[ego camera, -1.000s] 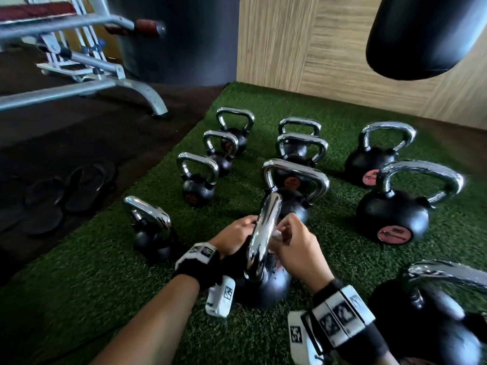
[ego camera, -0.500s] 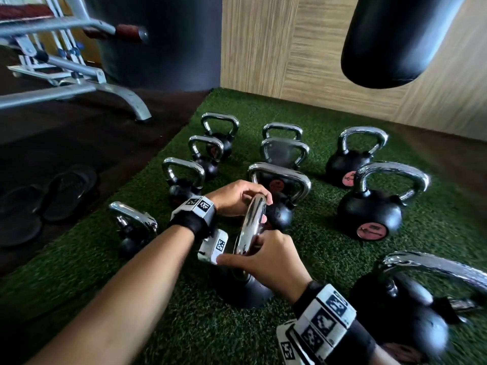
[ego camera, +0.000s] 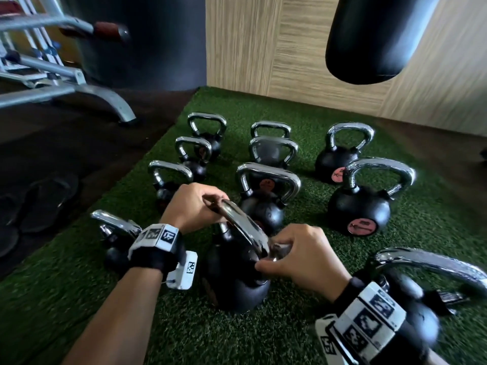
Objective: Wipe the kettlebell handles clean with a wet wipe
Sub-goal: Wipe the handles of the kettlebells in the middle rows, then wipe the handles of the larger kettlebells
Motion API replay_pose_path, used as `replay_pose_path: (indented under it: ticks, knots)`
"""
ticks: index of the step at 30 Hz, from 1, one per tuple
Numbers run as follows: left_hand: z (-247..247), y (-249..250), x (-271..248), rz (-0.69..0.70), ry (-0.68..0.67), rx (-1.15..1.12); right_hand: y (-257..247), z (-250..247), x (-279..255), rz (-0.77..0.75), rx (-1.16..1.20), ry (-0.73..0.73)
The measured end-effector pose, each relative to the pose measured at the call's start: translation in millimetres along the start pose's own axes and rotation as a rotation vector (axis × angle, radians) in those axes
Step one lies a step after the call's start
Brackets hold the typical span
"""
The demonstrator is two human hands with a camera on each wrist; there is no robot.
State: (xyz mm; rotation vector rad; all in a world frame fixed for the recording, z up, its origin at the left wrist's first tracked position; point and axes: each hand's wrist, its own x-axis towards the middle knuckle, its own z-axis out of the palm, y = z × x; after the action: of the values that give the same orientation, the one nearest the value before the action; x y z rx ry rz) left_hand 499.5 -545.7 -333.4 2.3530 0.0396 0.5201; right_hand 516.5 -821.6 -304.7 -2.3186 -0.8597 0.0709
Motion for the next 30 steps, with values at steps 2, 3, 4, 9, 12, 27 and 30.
replay_pose_path:
  ticks: [2,3,4,9,12,27,30]
  knots:
    - [-10,0,-7,-0.046,0.016,0.105,10,-5,2,-0.005,0.007,0.027]
    - [-13,1,-10,-0.063,0.03,0.182,14,-5,5,-0.011,0.037,0.035]
    - [-16,4,-13,-0.078,0.044,0.251,17,-5,8,-0.018,0.055,0.038]
    - [-19,16,-15,-0.088,-0.001,0.347,27,-8,24,-0.021,-0.043,0.059]
    - [-25,26,-11,-0.097,-0.146,0.359,31,-10,26,-0.032,-0.054,0.06]
    - [151,152,-10,0.211,-0.394,-0.239,86,-134,-50,0.283,-0.147,0.3]
    - [203,154,-9,0.064,-0.521,-0.338,102,-157,-76,0.351,-0.12,0.391]
